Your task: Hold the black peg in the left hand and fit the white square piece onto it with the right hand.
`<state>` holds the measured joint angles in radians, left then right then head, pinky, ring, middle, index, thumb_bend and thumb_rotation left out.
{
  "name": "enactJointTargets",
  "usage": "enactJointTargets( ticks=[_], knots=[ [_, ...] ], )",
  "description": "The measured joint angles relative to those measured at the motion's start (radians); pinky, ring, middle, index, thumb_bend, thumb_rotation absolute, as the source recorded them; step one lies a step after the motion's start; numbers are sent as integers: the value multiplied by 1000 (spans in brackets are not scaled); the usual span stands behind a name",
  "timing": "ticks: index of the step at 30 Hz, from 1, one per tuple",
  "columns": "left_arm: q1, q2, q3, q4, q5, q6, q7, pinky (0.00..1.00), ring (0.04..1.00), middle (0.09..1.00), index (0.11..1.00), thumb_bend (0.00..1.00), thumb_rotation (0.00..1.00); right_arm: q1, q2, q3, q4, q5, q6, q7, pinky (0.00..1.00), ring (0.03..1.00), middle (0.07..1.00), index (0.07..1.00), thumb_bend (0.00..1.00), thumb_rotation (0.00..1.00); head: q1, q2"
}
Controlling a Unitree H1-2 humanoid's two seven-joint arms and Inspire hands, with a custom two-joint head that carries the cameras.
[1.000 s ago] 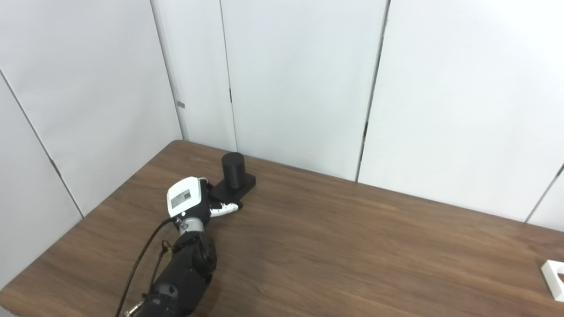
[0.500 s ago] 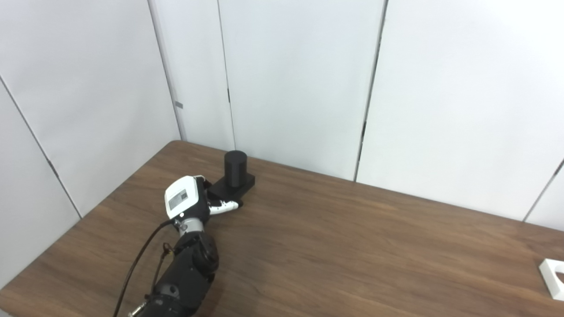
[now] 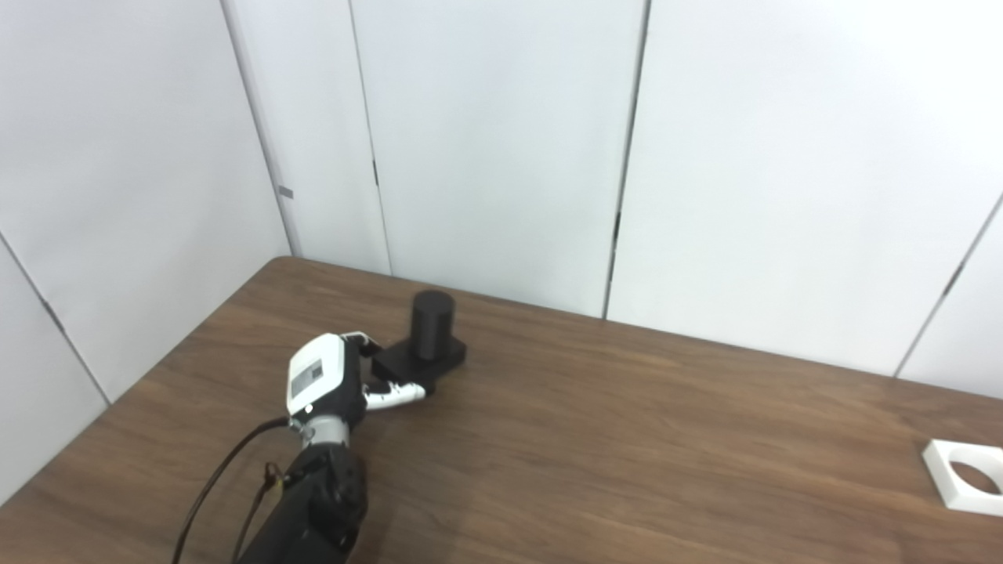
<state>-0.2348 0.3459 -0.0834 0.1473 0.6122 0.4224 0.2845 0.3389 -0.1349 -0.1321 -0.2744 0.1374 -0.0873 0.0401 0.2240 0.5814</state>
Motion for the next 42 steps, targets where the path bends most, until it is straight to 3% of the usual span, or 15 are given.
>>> enactJointTargets(
  ticks=[7, 15, 21, 28, 33, 38, 42],
  knots=[
    [120, -30, -50, -198, 6, -16, -86, 624, 759, 709, 489, 506, 57, 5, 1, 15, 0, 26, -7, 4, 1000, 945, 880, 936, 609, 840, -66, 29],
    [264, -40, -118, -379, 0, -91, -176, 677, 794, 754, 491, 503, 57, 18, 8, 38, -49, 5, 6, -7, 1000, 944, 891, 931, 445, 831, -150, 83],
    [339, -40, -181, -469, -12, -177, -245, 681, 799, 760, 491, 504, 53, 17, 8, 64, -101, -25, 57, -30, 1000, 951, 890, 931, 382, 823, -184, 106],
    [396, -36, -236, -514, -103, -279, -328, 753, 857, 811, 491, 503, 49, 17, 9, 80, -126, -47, 99, -50, 1000, 951, 891, 940, 357, 822, -233, 144],
    [428, -42, -281, -513, -115, -362, -341, 750, 866, 816, 490, 503, 45, 17, 9, 86, -147, -55, 122, -65, 1000, 939, 878, 937, 401, 828, -247, 155],
    [437, -39, -308, -482, -103, -441, -342, 762, 882, 828, 491, 503, 53, 18, 9, 91, -147, -60, 124, -69, 1000, 934, 869, 936, 419, 827, -265, 167],
    [426, -21, -344, -477, -6, -446, -367, 901, 881, 826, 491, 504, 52, 18, 8, 91, -149, -60, 128, -70, 1000, 936, 871, 937, 432, 821, -265, 170]
  ],
)
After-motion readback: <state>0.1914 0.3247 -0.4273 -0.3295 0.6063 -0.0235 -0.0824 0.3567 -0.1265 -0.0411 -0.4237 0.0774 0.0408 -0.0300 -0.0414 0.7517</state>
